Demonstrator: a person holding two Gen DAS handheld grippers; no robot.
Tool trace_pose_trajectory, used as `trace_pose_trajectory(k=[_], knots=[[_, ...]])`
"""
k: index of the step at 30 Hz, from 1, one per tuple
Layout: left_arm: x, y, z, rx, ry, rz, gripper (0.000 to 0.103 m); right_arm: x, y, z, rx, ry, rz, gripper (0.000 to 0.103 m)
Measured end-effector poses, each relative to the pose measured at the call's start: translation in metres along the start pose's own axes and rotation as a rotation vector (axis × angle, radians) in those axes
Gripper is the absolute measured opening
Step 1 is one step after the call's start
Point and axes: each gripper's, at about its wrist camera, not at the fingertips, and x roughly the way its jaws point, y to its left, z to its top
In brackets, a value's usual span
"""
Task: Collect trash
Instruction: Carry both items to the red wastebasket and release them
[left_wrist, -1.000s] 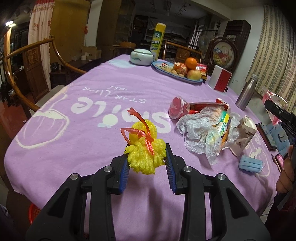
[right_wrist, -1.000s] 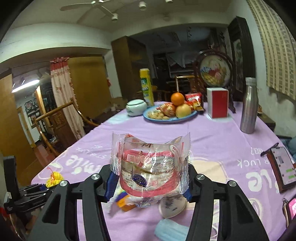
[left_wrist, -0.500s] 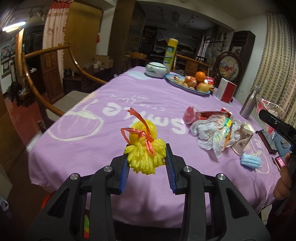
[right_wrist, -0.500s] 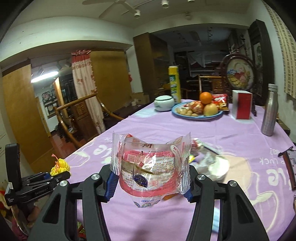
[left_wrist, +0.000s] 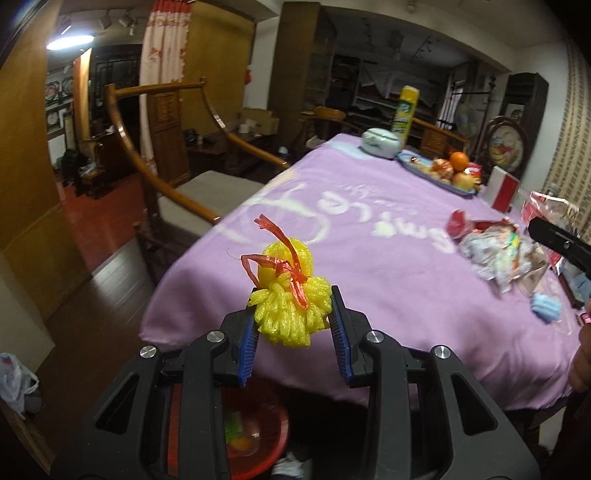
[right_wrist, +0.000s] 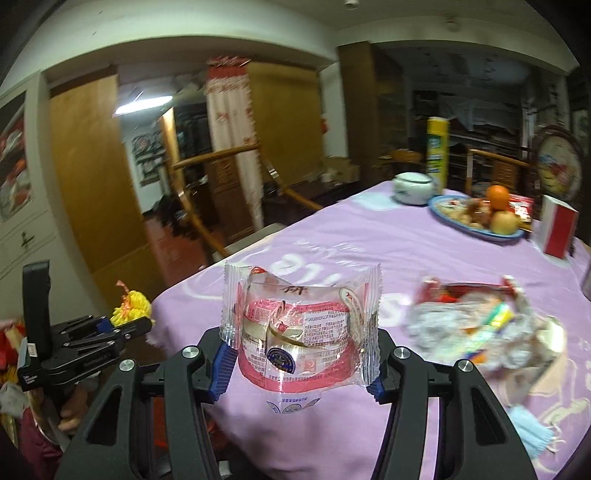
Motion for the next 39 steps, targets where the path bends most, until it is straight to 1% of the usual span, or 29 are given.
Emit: trace_pose_trajectory(k=[6,10,13,14,16,17,18,20,21,25,27,30,31,32,33,34,35,39], knots=[[0.009,0.041,-0.019,-0.022,0.051,0.049,0.036,0.03,0.056,-0.005,-0.078,0.091,0.069,0.057],[0.023,0.06,-0.04,-0.01,0.116,0.066,0.037,0.047,0.089,-0.012,-0.121,0.148,0.109,0.057],[0.039,0.071,-0.06,-0.004,0.186,0.059,0.038,0.057,0.111,-0.018,-0.155,0.182,0.128,0.057],[0.046,0.076,-0.068,-0.01,0.218,0.055,0.041,0.062,0.119,-0.02,-0.168,0.196,0.134,0.057],[0.053,0.083,-0.077,-0.02,0.253,0.053,0.05,0.07,0.131,-0.024,-0.185,0.223,0.146,0.057],[0.057,0.086,-0.082,-0.023,0.264,0.067,0.064,0.072,0.135,-0.025,-0.191,0.232,0.151,0.057],[0.057,0.088,-0.084,-0.025,0.261,0.087,0.078,0.075,0.139,-0.027,-0.198,0.243,0.156,0.057],[0.053,0.094,-0.086,-0.025,0.224,0.141,0.089,0.084,0.142,-0.029,-0.209,0.265,0.168,0.057],[0.051,0.096,-0.086,-0.021,0.211,0.157,0.092,0.088,0.145,-0.031,-0.213,0.276,0.175,0.057],[0.044,0.114,-0.084,-0.029,0.192,0.223,0.095,0.104,0.159,-0.038,-0.228,0.328,0.214,0.057],[0.038,0.133,-0.082,-0.07,0.182,0.268,0.096,0.111,0.167,-0.042,-0.238,0.355,0.245,0.057],[0.031,0.162,-0.077,-0.166,0.167,0.329,0.096,0.12,0.185,-0.047,-0.264,0.381,0.293,0.057],[0.027,0.171,-0.077,-0.196,0.16,0.341,0.096,0.123,0.192,-0.049,-0.274,0.389,0.321,0.059],[0.024,0.18,-0.075,-0.226,0.15,0.352,0.096,0.126,0.196,-0.05,-0.279,0.394,0.337,0.064],[0.02,0.184,-0.074,-0.241,0.142,0.357,0.096,0.127,0.2,-0.05,-0.282,0.397,0.347,0.067],[0.018,0.186,-0.074,-0.25,0.134,0.362,0.096,0.129,0.203,-0.05,-0.28,0.396,0.36,0.074],[0.015,0.188,-0.073,-0.251,0.126,0.369,0.096,0.129,0.205,-0.049,-0.276,0.391,0.369,0.077],[0.01,0.182,-0.071,-0.223,0.11,0.381,0.096,0.125,0.202,-0.044,-0.265,0.373,0.369,0.079]])
